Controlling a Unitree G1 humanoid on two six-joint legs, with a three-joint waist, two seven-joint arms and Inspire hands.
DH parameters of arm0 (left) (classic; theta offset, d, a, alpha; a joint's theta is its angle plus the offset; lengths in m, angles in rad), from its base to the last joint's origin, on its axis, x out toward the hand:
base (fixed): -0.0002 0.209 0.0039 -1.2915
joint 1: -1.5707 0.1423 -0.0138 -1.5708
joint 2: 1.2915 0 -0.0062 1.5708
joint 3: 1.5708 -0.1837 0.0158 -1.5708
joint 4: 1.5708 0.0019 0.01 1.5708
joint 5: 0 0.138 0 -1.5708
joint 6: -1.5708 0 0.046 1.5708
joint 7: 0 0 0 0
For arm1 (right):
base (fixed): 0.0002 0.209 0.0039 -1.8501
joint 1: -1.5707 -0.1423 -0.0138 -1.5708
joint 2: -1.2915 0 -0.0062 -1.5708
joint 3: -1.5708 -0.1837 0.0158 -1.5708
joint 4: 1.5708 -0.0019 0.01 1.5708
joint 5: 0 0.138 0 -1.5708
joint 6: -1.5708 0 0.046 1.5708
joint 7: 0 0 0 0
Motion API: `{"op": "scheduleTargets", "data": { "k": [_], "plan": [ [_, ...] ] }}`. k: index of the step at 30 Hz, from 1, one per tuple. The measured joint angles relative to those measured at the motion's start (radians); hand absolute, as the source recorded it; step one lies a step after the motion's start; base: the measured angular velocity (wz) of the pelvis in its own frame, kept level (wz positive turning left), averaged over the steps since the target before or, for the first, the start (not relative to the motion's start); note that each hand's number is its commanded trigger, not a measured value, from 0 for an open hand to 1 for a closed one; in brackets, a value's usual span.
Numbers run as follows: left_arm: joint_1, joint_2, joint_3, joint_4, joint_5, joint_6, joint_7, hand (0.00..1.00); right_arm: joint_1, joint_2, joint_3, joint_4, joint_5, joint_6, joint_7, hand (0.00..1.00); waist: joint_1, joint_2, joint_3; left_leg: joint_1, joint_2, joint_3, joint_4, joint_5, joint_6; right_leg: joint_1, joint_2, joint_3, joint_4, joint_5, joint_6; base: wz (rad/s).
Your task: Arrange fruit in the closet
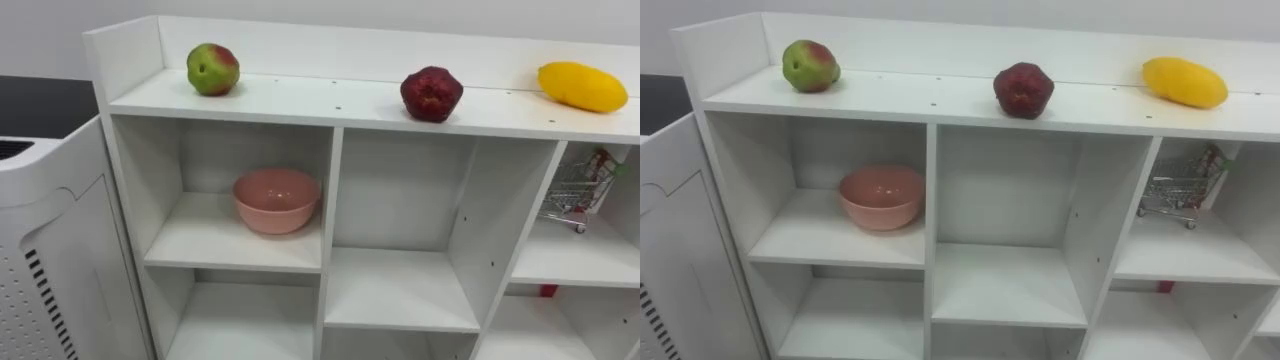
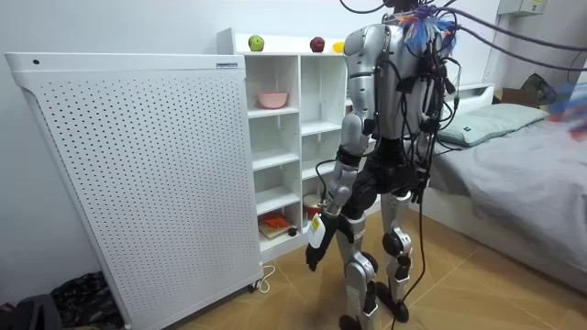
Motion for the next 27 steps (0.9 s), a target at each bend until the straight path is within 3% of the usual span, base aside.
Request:
{"op": "scheduleTargets", "data": {
  "k": [15,22,27],
  "plan": [
    [-0.002,0.000,0.022,0.000,0.001,0.001,-0.001,0.00,0.002,0.000,-0.006,0.005,0.012,0.001,-0.001,0.00,0.000,0.000,-0.0009,0.008,0.000,0.000,0.002,0.000,0.000,0.008,0.000,-0.001,0.001,0.000,0.000,0.00],
    [-0.007,0.001,0.035,-0.002,0.000,-0.001,0.025,0.00,0.002,0.002,-0.009,0.002,0.076,0.023,-0.024,0.00,0.000,0.001,-0.0004,0.018,-0.001,-0.001,0.001,0.000,0.000,0.017,-0.001,0.001,0.002,0.000,0.000,0.00],
    [-0.008,0.001,0.056,-0.010,0.000,-0.044,0.063,0.00,-0.014,0.002,-0.107,-0.060,0.109,0.029,-0.064,0.00,-0.002,-0.003,-0.0008,0.018,-0.005,-0.022,0.002,0.000,0.001,0.017,0.000,0.001,0.003,0.000,0.000,0.00]
  ]
}}
